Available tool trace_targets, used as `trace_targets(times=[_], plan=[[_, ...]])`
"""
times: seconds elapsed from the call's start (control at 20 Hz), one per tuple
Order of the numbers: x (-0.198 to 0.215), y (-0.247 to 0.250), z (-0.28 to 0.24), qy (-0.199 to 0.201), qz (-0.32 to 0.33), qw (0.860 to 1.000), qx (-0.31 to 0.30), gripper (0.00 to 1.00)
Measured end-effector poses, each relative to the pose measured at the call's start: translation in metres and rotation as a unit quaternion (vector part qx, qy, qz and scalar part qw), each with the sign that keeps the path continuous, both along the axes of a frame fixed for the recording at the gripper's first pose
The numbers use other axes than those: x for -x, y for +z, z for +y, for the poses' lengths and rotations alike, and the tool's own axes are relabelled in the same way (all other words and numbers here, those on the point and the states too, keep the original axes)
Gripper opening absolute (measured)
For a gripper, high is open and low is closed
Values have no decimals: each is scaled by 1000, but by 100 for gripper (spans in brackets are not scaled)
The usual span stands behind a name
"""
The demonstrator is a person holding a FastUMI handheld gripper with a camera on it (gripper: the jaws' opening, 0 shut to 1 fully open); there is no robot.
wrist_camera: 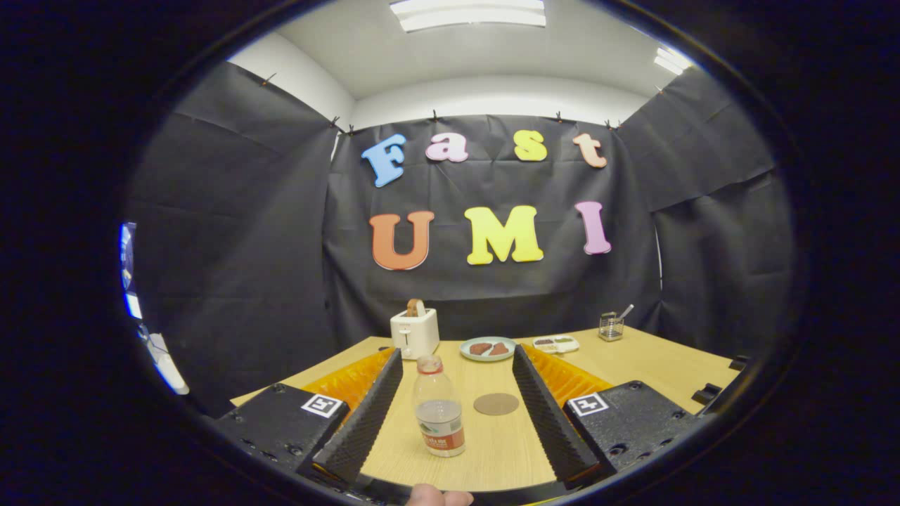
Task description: Take the bottle from table, then pour the juice into the cup, finally place the bottle on the coaster
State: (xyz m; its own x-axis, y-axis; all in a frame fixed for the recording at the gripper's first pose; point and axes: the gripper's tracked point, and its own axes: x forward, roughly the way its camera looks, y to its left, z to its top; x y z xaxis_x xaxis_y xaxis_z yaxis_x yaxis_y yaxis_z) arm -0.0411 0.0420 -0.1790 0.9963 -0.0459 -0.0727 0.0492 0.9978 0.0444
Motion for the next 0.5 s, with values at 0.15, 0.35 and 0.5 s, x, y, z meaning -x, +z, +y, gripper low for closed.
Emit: trace_targets(times=[0.15, 0.35, 0.5], plan=[[-11, -33, 0, -7, 20, 1000, 4, 100], [-29, -78, 4, -14, 43, 999, 12, 100], [-42, -104, 16, -5, 55, 998, 13, 100]])
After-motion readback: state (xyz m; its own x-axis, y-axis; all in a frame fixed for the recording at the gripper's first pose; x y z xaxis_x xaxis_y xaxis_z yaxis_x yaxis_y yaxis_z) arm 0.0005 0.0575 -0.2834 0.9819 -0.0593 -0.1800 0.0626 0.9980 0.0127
